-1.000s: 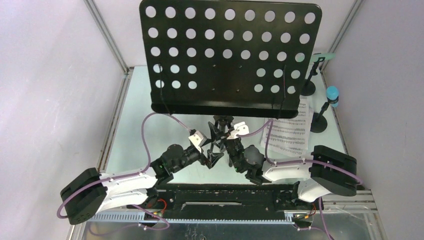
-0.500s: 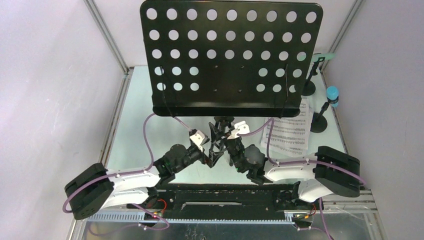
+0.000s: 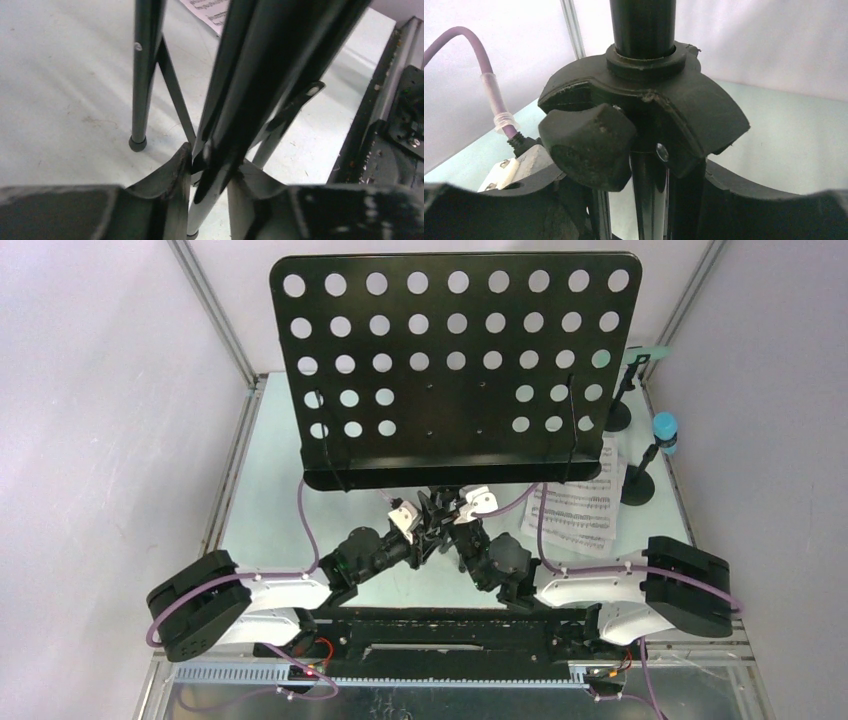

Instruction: Pack up the instrument practice props

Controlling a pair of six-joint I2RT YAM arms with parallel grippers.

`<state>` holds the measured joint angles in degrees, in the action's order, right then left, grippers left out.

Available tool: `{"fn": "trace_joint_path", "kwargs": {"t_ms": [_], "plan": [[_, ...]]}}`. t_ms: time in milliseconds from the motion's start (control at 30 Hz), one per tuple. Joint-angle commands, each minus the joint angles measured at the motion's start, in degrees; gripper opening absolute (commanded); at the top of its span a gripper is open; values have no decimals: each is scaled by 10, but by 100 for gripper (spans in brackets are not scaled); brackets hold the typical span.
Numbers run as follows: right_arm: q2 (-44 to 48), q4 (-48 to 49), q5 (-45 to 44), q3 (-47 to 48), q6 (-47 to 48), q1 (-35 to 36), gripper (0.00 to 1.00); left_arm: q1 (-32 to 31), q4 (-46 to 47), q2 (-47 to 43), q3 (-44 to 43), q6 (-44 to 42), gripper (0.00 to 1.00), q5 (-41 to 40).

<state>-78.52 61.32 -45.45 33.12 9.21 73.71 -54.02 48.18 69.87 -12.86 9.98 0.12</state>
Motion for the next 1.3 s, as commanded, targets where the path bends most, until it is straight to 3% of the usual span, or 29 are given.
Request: {"fn": "trace_joint_path", "kwargs": {"t_ms": [0, 100, 200, 367, 467, 600, 667, 733, 1033, 1267], "plan": [[-21, 7, -36, 8, 17, 9, 70, 0, 46, 3, -6, 6, 28, 23], [-39, 15, -50, 7, 16, 11, 80, 0, 45, -1, -5, 6, 28, 28], [-58, 29, -64, 1, 16, 12, 82, 0, 44, -3, -4, 5, 34, 32], [-77, 42, -72, -9, 18, 14, 82, -1, 36, -5, 1, 11, 64, 23], [-84, 55, -74, -9, 30, 16, 73, -1, 36, -11, 11, 18, 77, 8], [-84, 77, -80, -9, 52, 20, 40, -1, 36, -37, 33, 22, 98, -7], [-81, 83, -83, -8, 58, 21, 14, -1, 33, -62, 46, 23, 100, -20], [-76, 88, -85, -9, 64, 22, 1, -1, 27, -85, 55, 22, 100, -22], [-12, 46, -57, -7, 61, 26, 0, -1, 20, -96, 50, 7, 100, -11], [74, -156, 10, 56, -36, 10, 0, -5, 35, -55, 24, 15, 100, -8]]}}
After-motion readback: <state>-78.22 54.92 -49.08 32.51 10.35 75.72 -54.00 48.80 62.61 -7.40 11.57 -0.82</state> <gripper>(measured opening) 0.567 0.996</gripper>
